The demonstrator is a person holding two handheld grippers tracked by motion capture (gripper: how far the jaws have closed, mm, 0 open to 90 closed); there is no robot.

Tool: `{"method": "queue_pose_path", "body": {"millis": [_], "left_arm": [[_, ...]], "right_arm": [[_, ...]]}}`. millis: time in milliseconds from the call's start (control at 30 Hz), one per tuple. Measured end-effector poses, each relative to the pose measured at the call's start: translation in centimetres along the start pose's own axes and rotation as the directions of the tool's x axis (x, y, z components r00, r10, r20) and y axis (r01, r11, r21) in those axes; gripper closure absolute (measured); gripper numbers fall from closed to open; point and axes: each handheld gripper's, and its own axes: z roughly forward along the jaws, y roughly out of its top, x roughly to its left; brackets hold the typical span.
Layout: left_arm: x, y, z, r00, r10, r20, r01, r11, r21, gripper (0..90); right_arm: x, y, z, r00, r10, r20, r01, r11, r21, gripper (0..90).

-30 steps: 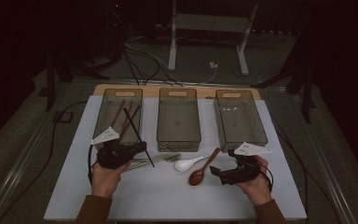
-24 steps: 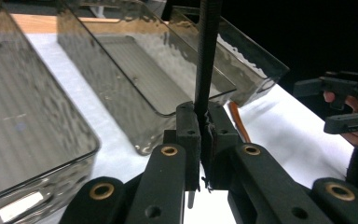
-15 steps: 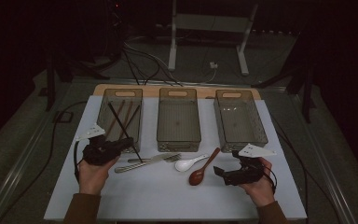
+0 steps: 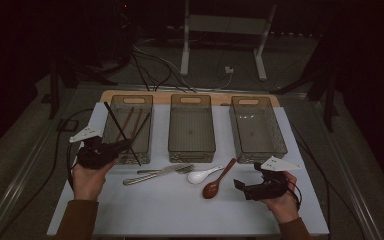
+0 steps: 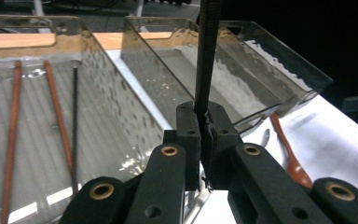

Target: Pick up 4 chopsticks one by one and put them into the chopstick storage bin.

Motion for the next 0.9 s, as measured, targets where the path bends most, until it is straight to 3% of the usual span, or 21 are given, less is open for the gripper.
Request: {"method": "queue_pose_path", "body": {"millis": [333,633,900], "left_arm": [[1.9,0.8,-0.1,0.9982,-0.027,-0.053,0.029,0.9992,0.029,87.7],[3.1,2.1,0.9,0.9957,-0.049,-0.078,0.055,0.9957,0.075,87.7],[4.3,2.7,2.6,0.9931,-0.071,-0.093,0.076,0.9959,0.049,87.3]], "right_arm": [[-0.2,-0.2,-0.1,1.0000,0.004,0.004,-0.004,1.0000,0.000,0.2],[-0.2,-0.3,-0.1,1.0000,0.009,0.004,-0.009,1.0000,0.002,0.2],[-0.2,-0.3,0.0,0.9999,0.010,0.002,-0.010,0.9999,0.005,0.2]]}}
